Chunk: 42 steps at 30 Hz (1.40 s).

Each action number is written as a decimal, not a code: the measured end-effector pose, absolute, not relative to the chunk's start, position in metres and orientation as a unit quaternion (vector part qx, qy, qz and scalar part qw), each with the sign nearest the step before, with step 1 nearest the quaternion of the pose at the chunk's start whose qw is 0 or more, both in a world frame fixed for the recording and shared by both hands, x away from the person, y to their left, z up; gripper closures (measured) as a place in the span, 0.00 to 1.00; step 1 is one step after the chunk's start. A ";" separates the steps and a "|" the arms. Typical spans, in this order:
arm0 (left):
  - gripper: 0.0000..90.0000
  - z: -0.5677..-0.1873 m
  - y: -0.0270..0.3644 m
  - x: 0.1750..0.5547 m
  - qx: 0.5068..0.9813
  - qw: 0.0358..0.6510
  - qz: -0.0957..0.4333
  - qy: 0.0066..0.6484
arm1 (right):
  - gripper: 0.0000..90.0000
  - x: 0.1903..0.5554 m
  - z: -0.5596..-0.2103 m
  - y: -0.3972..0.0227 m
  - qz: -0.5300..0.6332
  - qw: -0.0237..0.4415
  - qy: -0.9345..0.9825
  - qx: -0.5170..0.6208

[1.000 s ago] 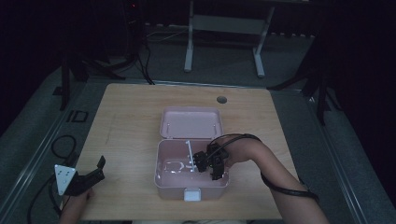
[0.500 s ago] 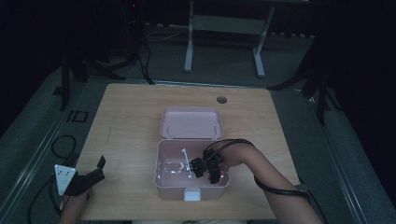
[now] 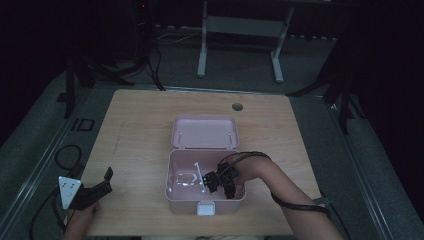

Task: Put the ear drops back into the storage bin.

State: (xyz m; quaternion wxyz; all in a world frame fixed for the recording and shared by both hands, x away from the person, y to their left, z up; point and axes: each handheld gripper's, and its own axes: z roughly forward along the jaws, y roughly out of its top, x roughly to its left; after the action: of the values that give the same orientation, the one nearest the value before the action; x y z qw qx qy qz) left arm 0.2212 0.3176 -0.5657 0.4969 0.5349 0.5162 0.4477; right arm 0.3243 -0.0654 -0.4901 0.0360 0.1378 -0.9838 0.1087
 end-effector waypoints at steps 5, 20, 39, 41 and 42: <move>0.03 -0.566 0.318 0.221 0.535 0.497 0.447 0.516 | 0.65 0.324 -0.491 -0.065 0.114 0.036 -0.983 0.138; 0.03 -0.566 0.318 0.221 0.536 0.496 0.447 0.517 | 0.60 0.323 -0.479 -0.066 0.092 0.038 -0.986 0.132; 0.03 -0.565 0.318 0.222 0.536 0.495 0.446 0.518 | 0.26 0.329 -0.413 -0.083 0.010 0.002 -0.996 0.087; 0.03 -0.565 0.318 0.222 0.537 0.495 0.446 0.518 | 0.21 0.328 -0.405 -0.088 0.001 0.000 -0.996 0.093; 0.03 -0.565 0.318 0.222 0.537 0.494 0.447 0.518 | 0.20 0.328 -0.402 -0.089 -0.007 0.003 -0.996 0.090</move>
State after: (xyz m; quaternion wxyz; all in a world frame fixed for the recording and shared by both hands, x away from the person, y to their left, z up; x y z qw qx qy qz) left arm 0.2216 0.3177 -0.5654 0.4944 0.5368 0.5176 0.4466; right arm 0.3284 -0.0891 -0.4024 0.0025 0.0903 -0.9959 -0.0067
